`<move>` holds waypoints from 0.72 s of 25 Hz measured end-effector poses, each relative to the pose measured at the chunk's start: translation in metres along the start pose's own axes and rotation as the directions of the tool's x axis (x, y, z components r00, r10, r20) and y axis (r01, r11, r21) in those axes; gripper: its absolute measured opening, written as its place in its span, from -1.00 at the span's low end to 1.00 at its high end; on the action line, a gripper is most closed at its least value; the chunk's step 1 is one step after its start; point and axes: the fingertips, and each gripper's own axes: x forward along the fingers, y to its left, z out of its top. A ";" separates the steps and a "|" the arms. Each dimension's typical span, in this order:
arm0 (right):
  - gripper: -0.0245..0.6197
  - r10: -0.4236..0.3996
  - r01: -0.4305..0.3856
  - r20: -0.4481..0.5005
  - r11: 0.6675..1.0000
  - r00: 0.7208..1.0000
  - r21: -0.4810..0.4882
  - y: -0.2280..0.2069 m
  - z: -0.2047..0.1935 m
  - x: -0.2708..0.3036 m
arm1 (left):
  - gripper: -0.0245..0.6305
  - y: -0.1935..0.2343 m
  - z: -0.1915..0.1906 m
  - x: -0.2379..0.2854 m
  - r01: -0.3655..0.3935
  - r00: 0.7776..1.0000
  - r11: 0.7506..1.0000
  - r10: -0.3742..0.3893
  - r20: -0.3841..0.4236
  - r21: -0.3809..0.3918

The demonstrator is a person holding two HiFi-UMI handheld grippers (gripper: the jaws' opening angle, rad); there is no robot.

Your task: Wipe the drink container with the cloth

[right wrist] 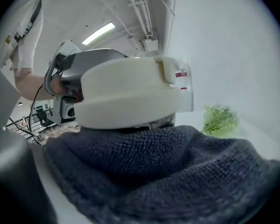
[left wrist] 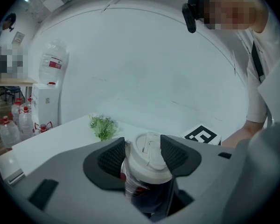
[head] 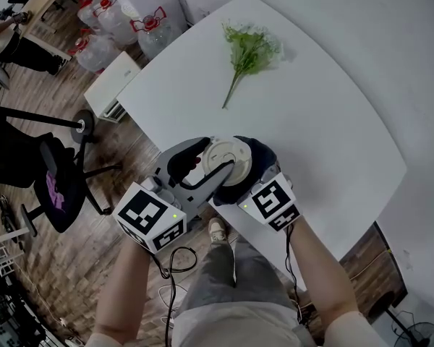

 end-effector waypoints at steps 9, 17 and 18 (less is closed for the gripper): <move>0.32 -0.009 0.024 -0.196 0.997 0.980 0.070 -0.010 -0.065 0.026 | -0.15 -0.001 0.001 0.001 -0.011 1.000 1.000 0.011 -0.001 0.001; 0.30 -0.049 0.050 -0.125 0.999 0.991 0.005 -0.004 -0.027 -0.001 | -0.14 0.001 -0.003 0.001 -0.038 0.999 0.999 0.038 -0.016 -0.022; 0.30 -0.052 0.053 -0.098 0.999 0.994 0.007 -0.002 -0.018 -0.008 | -0.14 0.001 -0.004 0.000 -0.045 0.999 0.999 0.044 -0.016 -0.025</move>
